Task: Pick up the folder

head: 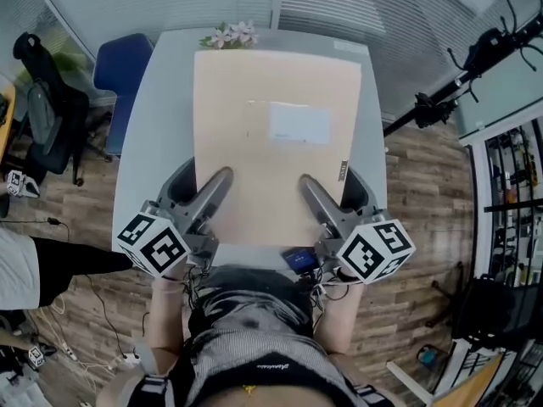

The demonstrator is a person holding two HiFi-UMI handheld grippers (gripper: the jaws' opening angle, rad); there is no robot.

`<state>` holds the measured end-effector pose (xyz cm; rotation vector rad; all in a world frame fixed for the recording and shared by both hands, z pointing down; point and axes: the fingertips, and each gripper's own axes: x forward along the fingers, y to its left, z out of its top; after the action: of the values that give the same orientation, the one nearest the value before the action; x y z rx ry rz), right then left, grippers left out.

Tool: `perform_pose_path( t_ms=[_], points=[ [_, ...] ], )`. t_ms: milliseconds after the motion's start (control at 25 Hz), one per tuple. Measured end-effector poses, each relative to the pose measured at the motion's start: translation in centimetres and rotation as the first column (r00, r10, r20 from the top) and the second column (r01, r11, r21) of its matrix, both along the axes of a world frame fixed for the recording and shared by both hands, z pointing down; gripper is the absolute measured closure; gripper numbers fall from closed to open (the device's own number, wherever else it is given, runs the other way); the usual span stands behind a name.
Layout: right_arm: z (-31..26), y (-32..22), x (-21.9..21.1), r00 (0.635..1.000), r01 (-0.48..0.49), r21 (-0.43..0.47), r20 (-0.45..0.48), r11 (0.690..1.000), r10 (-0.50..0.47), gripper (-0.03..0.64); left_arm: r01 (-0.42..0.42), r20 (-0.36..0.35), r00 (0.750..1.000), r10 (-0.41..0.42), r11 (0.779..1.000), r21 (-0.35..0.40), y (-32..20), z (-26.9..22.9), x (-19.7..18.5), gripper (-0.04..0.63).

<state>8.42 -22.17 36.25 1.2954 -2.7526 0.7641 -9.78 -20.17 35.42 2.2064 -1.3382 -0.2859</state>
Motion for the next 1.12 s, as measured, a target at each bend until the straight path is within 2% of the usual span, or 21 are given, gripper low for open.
perform_pose_path(
  t_ms=[440, 800, 960, 1120],
  points=[
    [-0.3, -0.1, 0.1, 1.000, 0.001, 0.021, 0.024, 1.000, -0.001, 0.232, 0.007, 0.023, 1.000, -0.007, 1.000, 0.022, 0.0, -0.7, 0.1, 0.288],
    [0.3, -0.4, -0.2, 1.000, 0.015, 0.015, -0.018, 1.000, -0.015, 0.238, 0.027, -0.003, 1.000, -0.027, 1.000, 0.013, -0.2, 0.4, -0.2, 0.288],
    [-0.2, -1.0, -0.9, 0.998, 0.054, 0.038, -0.025, 0.998, -0.054, 0.239, 0.067, -0.011, 0.998, -0.066, 0.997, 0.032, -0.1, 0.1, -0.8, 0.288],
    [-0.1, -0.9, -0.3, 0.998, 0.051, 0.036, -0.028, 0.998, -0.050, 0.239, 0.061, -0.018, 0.998, -0.060, 0.998, 0.032, 0.0, 0.3, -0.3, 0.288]
  ],
)
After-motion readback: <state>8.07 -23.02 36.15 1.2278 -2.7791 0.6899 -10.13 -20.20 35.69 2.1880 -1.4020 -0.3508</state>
